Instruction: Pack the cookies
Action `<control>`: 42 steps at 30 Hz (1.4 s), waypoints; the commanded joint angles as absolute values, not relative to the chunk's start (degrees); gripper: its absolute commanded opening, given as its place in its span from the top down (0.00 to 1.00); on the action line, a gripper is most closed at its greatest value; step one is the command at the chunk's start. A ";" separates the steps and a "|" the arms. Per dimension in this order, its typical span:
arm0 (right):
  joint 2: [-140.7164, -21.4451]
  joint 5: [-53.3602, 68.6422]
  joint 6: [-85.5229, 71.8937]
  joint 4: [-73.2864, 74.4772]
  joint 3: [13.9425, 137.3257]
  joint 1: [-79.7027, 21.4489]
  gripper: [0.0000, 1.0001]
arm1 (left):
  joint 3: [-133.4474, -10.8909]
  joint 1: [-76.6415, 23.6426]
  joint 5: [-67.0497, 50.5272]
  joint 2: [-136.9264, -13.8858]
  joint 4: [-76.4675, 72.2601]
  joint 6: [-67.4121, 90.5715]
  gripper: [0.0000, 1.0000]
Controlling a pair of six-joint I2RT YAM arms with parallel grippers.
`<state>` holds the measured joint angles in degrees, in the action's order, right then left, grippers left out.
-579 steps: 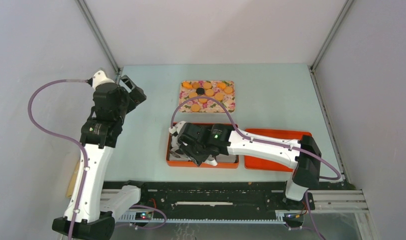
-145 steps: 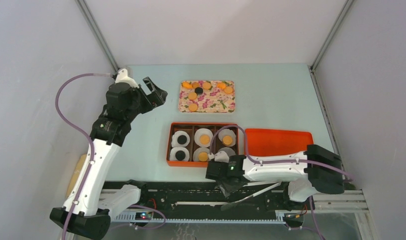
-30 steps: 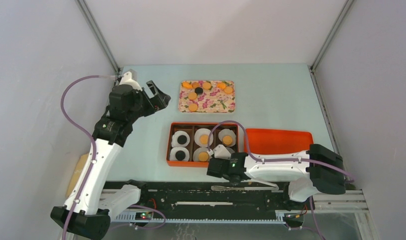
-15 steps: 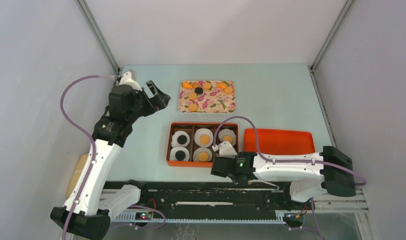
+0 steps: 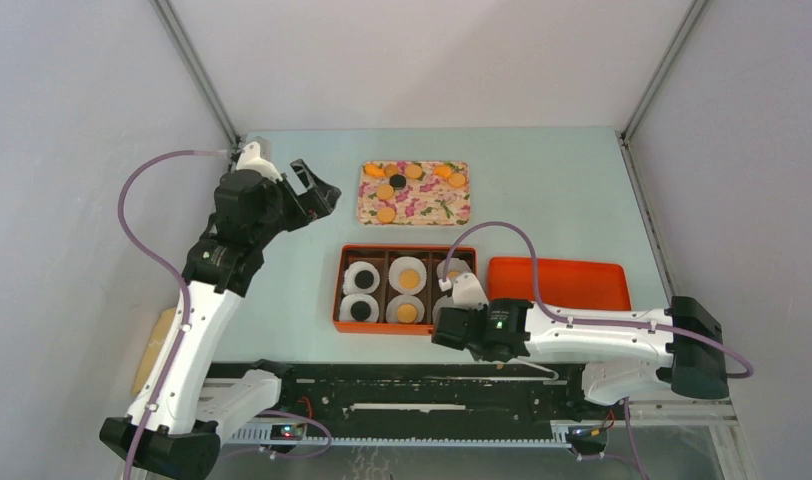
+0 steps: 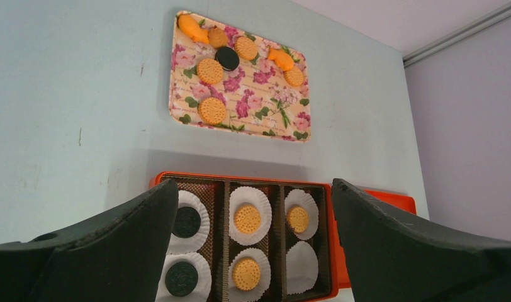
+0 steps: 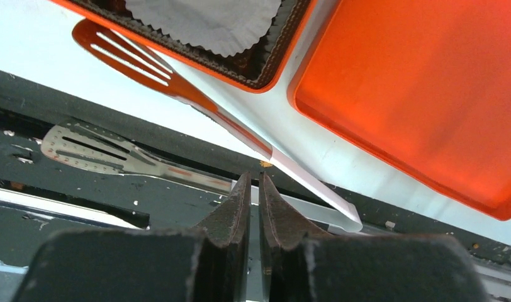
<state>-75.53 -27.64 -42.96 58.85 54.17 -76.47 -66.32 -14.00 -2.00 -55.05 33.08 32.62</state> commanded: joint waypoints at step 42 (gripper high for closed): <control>-81.00 -33.34 -51.73 55.91 51.44 -81.03 0.50 | -54.23 -18.14 -0.44 -42.58 30.49 34.98 0.05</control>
<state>-80.60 -32.51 -53.39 60.07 53.17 -81.69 -55.13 -17.67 -1.23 -43.18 30.98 34.57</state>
